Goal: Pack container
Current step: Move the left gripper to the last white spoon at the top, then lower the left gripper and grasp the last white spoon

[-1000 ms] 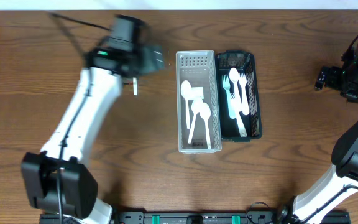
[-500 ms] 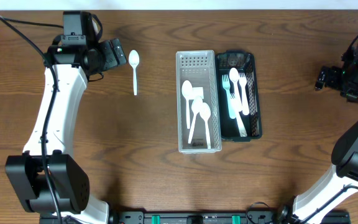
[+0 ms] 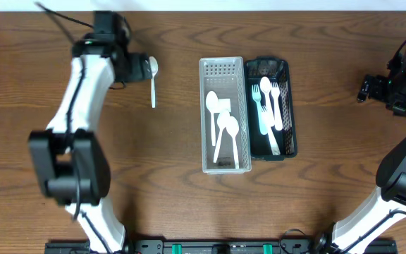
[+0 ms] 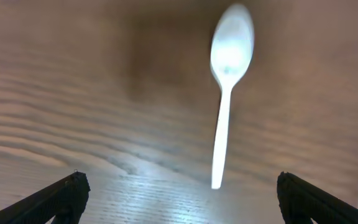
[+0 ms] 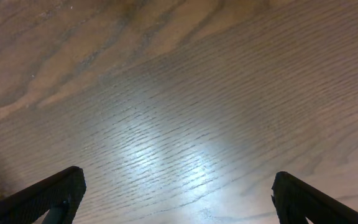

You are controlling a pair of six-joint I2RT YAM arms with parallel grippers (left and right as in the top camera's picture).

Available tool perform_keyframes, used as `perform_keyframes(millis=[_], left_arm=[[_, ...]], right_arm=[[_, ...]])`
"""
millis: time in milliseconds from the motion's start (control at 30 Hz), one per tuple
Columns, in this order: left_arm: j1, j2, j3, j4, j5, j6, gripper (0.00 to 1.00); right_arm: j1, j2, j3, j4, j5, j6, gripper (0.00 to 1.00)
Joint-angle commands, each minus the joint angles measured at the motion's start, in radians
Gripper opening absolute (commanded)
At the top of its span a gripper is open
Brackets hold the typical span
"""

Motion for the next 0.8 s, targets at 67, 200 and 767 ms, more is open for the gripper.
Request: perform_keyframes(millis=[67,200,767], left_arm=[[-0.021,0.078,0.118,-0.021,-0.043,0.038,0.98],[-0.021,0.117,0.144,-0.021,-0.044,0.042,0.98],[-0.047,0.212,0.151,-0.015,-0.044,0.042,0.98]], right_arm=[[-0.006,-0.005,-0.001,0.002,0.000,-0.011,0.99],[-0.006,-0.005,-0.001,0.002,0.000,-0.011,0.99],[-0.006,-0.005,-0.001,0.002,0.000,-0.011,0.99]])
